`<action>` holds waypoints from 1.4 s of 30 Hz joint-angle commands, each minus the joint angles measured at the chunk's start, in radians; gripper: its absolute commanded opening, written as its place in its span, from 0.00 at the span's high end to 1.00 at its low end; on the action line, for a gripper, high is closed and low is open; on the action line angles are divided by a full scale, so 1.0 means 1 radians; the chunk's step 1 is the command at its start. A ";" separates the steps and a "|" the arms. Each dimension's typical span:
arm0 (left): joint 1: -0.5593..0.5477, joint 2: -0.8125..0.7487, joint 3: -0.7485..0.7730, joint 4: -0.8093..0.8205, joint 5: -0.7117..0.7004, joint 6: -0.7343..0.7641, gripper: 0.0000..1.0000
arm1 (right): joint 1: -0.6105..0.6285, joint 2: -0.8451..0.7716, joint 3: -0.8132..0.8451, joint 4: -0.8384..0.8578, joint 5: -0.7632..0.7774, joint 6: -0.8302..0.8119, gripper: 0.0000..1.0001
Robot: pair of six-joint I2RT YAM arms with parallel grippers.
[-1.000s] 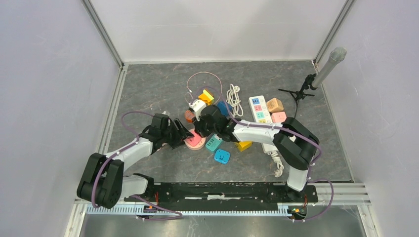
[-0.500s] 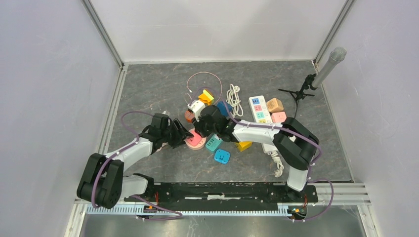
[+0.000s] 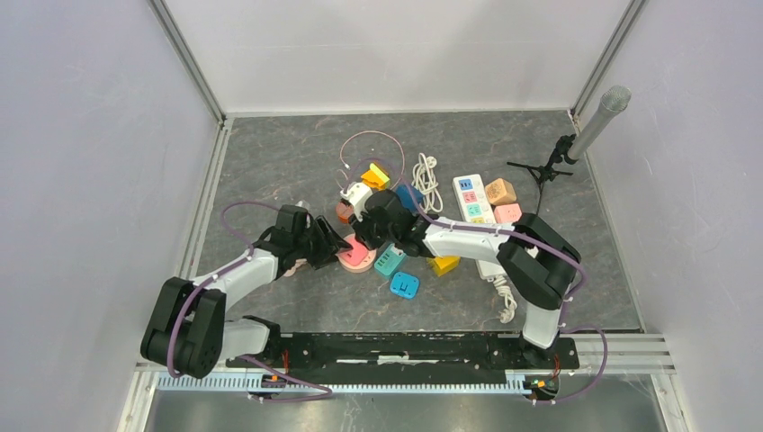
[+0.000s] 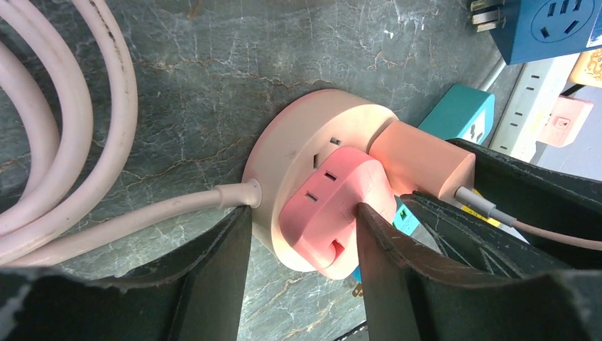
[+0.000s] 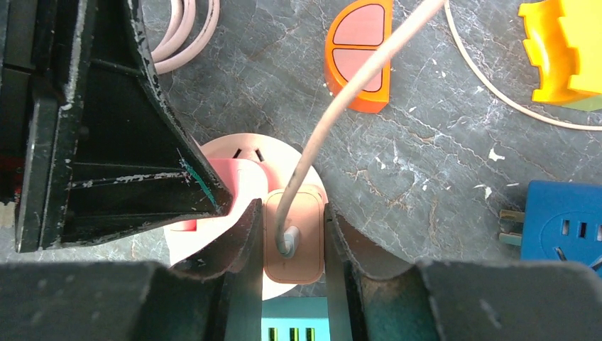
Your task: Pull the plug off the socket
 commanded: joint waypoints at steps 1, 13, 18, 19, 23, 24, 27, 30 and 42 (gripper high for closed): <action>0.003 0.057 -0.044 -0.181 -0.146 0.060 0.41 | 0.024 -0.047 0.060 0.019 -0.032 -0.028 1.00; 0.003 0.049 -0.032 -0.199 -0.142 0.059 0.41 | -0.064 -0.125 0.036 0.110 -0.196 0.076 1.00; 0.003 0.011 -0.013 -0.218 -0.142 0.052 0.42 | -0.094 -0.116 0.057 0.118 -0.146 0.158 1.00; 0.004 0.005 -0.005 -0.228 -0.145 0.056 0.42 | -0.095 -0.113 0.061 0.111 -0.124 0.152 1.00; 0.003 -0.003 0.012 -0.243 -0.144 0.063 0.42 | -0.091 -0.120 0.057 0.107 -0.058 0.113 1.00; 0.003 -0.007 0.015 -0.240 -0.139 0.062 0.42 | -0.092 -0.118 0.059 0.095 -0.010 0.107 1.00; 0.003 -0.033 0.028 -0.227 -0.121 0.057 0.40 | -0.099 -0.103 0.063 0.058 0.064 0.101 1.00; 0.003 -0.070 0.057 -0.222 -0.106 0.050 0.32 | -0.115 -0.079 0.069 0.025 0.082 0.131 1.00; 0.006 -0.153 0.213 -0.296 -0.041 0.081 0.10 | -0.165 0.031 0.119 -0.090 0.004 0.167 0.65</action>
